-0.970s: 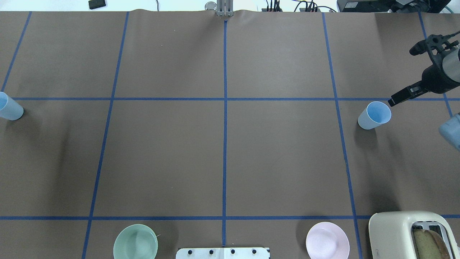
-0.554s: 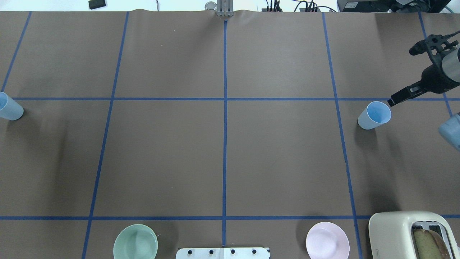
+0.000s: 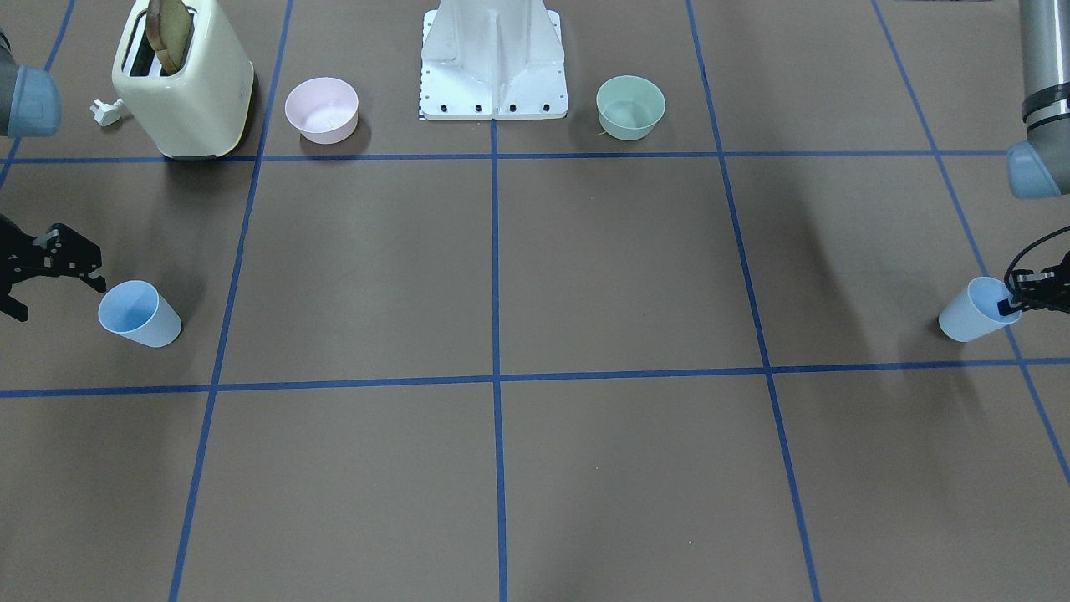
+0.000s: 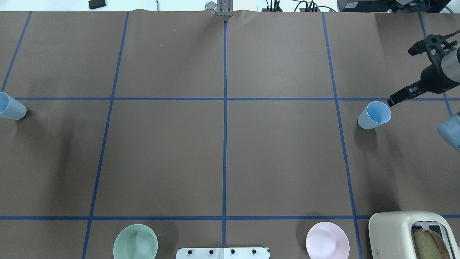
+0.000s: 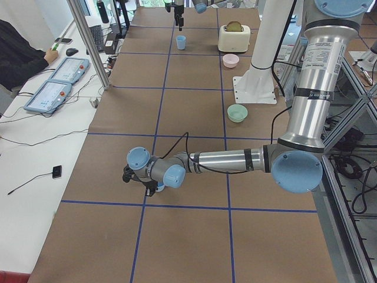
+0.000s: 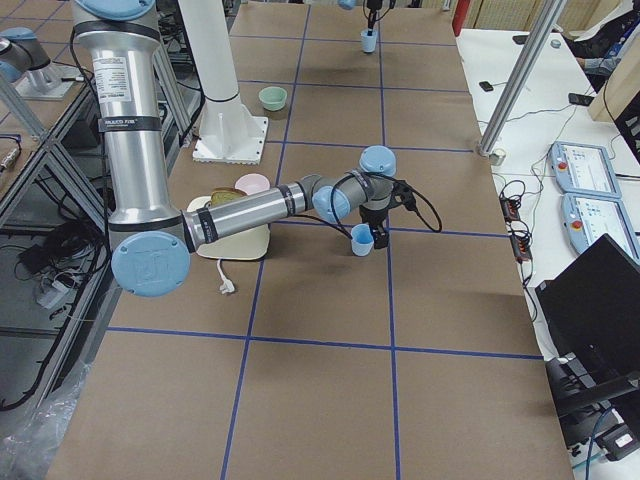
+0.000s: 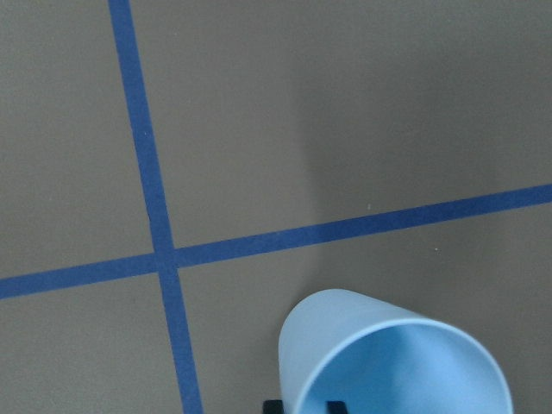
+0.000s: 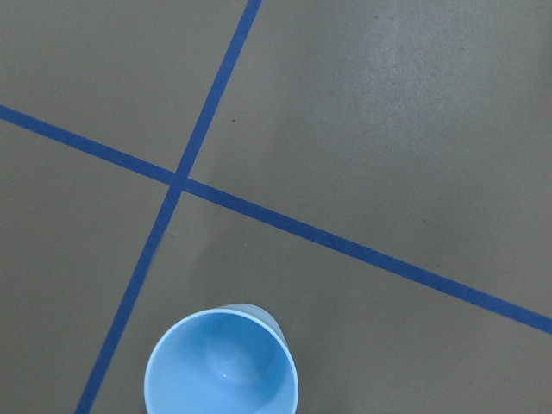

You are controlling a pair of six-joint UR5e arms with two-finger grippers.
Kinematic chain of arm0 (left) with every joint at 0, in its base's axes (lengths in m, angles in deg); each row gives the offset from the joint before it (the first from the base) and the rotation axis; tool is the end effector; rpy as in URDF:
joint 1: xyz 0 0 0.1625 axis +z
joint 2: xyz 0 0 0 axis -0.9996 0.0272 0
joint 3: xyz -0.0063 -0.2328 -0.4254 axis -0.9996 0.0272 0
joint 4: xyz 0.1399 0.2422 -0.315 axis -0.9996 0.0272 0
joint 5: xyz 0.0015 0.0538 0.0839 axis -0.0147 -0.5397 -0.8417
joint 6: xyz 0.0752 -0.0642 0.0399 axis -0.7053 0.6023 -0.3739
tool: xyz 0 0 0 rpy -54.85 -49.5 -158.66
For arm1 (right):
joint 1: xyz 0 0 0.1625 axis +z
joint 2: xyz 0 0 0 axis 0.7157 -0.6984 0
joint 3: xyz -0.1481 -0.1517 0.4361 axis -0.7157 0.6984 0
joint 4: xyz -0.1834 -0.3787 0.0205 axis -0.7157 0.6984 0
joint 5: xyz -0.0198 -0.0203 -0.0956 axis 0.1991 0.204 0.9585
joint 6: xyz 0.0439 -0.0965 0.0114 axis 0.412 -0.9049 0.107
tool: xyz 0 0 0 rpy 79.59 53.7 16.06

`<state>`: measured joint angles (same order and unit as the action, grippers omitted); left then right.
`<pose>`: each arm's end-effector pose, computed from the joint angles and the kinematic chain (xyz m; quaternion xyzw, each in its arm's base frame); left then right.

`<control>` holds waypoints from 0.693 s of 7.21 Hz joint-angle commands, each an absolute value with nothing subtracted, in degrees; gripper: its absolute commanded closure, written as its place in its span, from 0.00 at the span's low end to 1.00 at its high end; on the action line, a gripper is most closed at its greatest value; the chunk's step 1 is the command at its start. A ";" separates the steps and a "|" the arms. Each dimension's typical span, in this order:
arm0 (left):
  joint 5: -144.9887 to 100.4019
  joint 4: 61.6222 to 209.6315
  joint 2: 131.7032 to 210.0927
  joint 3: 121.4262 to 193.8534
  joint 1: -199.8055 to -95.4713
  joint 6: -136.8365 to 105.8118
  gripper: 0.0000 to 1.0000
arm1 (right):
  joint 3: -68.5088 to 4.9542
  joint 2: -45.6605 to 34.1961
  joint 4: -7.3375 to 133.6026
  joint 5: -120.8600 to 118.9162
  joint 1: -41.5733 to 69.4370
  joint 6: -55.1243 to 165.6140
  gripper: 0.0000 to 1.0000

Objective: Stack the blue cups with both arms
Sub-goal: 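Grasp the other light blue cup with the left gripper, carry it toward center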

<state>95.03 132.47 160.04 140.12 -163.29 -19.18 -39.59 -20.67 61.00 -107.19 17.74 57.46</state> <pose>0.1015 -0.5778 0.7375 0.0252 0.4267 0.0873 0.8998 -0.1901 -0.5274 0.5539 0.1105 -0.3964 -0.1525 0.8986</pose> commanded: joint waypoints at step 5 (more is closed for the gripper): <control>97.51 116.99 168.06 164.30 -156.34 18.27 1.00 | -35.76 -22.50 54.19 -100.82 13.37 57.46 0.06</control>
<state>97.84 118.03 164.77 160.90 -160.83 6.91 -38.45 -22.06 58.21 -100.94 13.75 57.46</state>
